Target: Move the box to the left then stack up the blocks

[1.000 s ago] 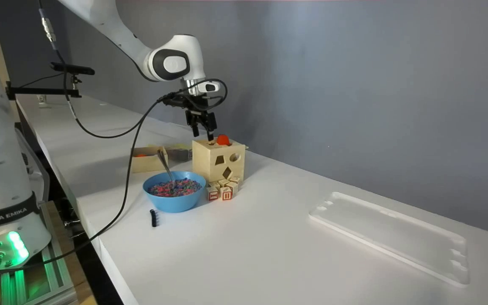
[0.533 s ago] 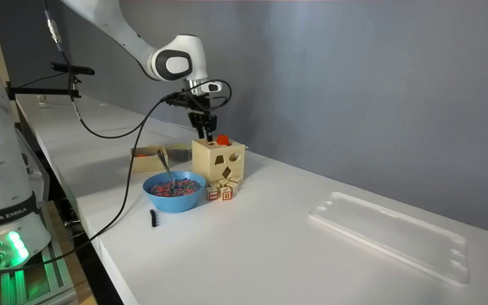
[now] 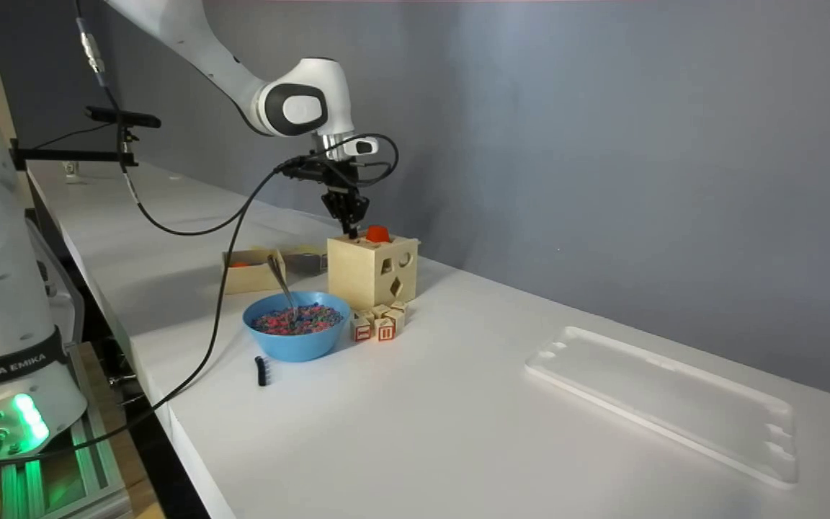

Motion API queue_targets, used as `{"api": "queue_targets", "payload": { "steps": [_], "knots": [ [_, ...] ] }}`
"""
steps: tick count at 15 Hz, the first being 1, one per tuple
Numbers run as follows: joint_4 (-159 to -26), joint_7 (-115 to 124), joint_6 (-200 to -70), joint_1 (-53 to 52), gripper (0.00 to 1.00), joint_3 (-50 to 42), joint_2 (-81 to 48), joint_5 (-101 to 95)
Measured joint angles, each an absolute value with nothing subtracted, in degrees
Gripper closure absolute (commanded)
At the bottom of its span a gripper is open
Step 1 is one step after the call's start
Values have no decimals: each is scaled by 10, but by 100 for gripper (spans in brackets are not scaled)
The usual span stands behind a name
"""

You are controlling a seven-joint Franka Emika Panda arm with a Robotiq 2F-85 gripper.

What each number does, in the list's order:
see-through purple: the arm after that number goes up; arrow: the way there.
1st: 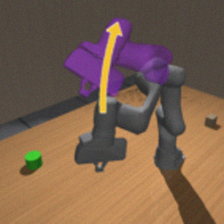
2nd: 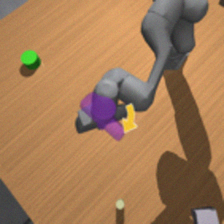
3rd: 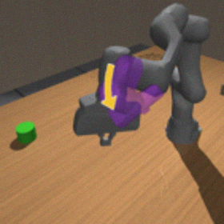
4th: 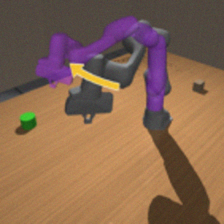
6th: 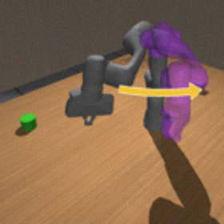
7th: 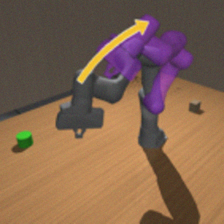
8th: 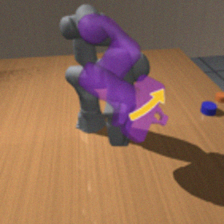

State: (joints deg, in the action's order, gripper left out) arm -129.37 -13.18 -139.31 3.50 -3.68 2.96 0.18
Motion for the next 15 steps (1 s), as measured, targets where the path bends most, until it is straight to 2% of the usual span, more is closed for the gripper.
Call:
{"api": "queue_targets", "payload": {
  "steps": [7,15],
  "knots": [
    [-1253,-179,-1393,39,97,-42,-4,-25],
    [-1138,-234,-1359,58,97,-44,-88,51]
  ]
}}
